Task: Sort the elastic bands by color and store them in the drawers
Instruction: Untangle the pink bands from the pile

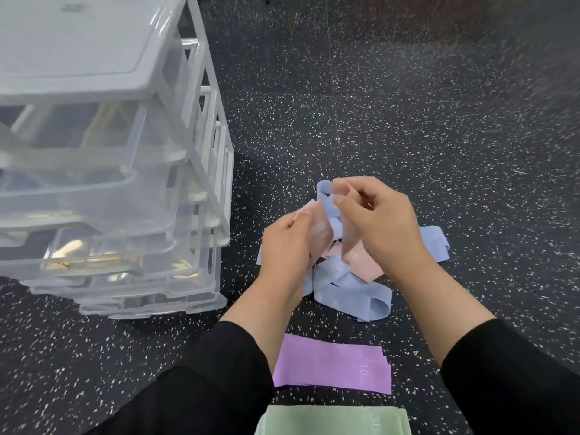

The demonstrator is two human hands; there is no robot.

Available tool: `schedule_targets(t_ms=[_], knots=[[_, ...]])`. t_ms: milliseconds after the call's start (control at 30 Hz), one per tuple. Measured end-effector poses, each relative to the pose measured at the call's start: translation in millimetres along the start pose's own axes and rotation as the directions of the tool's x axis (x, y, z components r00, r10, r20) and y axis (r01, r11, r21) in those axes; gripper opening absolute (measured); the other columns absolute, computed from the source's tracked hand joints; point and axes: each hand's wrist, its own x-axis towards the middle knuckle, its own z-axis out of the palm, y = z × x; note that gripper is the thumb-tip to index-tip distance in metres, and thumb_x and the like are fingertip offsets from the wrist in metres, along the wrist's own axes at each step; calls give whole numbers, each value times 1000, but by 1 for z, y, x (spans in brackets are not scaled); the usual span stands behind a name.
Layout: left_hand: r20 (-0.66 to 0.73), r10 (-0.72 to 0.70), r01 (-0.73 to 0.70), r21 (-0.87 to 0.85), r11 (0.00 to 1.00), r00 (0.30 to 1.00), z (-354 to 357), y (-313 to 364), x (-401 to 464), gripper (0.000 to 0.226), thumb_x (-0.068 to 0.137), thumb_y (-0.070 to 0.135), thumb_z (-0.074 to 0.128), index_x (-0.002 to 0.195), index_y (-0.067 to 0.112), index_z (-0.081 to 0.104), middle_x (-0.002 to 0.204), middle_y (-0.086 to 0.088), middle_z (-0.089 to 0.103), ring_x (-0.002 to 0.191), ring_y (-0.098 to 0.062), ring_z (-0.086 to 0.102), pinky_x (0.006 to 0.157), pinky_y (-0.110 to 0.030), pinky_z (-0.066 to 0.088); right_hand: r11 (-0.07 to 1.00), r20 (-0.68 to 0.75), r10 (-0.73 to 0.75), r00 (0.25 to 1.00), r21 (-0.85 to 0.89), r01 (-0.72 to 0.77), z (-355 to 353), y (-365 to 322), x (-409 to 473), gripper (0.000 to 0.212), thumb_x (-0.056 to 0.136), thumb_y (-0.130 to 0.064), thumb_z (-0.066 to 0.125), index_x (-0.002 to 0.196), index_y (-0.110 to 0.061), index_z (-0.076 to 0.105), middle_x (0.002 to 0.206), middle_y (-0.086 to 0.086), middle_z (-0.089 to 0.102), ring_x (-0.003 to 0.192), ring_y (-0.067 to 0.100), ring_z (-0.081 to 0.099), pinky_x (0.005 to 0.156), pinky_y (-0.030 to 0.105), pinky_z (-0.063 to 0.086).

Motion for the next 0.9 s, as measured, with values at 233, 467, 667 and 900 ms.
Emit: schedule_targets(t_ms=[233, 467, 667, 900], knots=[[43, -83, 90, -222, 971, 996, -2, 15, -1, 20, 100, 19, 58, 100, 7, 74, 83, -12, 73, 68, -16, 70, 61, -31, 58, 940, 344, -132, 930, -255, 228, 21, 16, 2, 36, 94, -14, 68, 130, -18, 65, 125, -27, 47, 118, -18, 41, 98, 2, 30], [52, -87, 98, -277, 956, 995, -3, 12, -3, 20, 103, 17, 54, 104, 4, 70, 68, -5, 64, 52, -9, 63, 49, -22, 53, 966, 264, -64, 963, -227, 126, 28, 26, -1, 30, 103, -19, 52, 129, -20, 67, 123, -24, 51, 113, -23, 43, 95, -1, 30], [147, 5, 11, -111, 994, 989, -3, 13, -4, 33, 104, 21, 57, 108, -11, 64, 91, -20, 75, 78, -20, 73, 64, -25, 58, 975, 144, -34, 989, -210, 64, 23, 30, 4, 32, 95, -21, 62, 125, -32, 62, 119, -20, 55, 98, -2, 55, 89, 24, 45], [101, 294, -309, 201, 930, 951, -1, 26, 12, 27, 97, 30, 61, 72, 22, 70, 78, -4, 72, 75, -15, 59, 74, -43, 52, 996, 167, -51, 985, -65, 63, -3, 26, 10, 14, 96, -22, 67, 108, -26, 71, 101, -16, 72, 92, 12, 64, 77, 29, 51]])
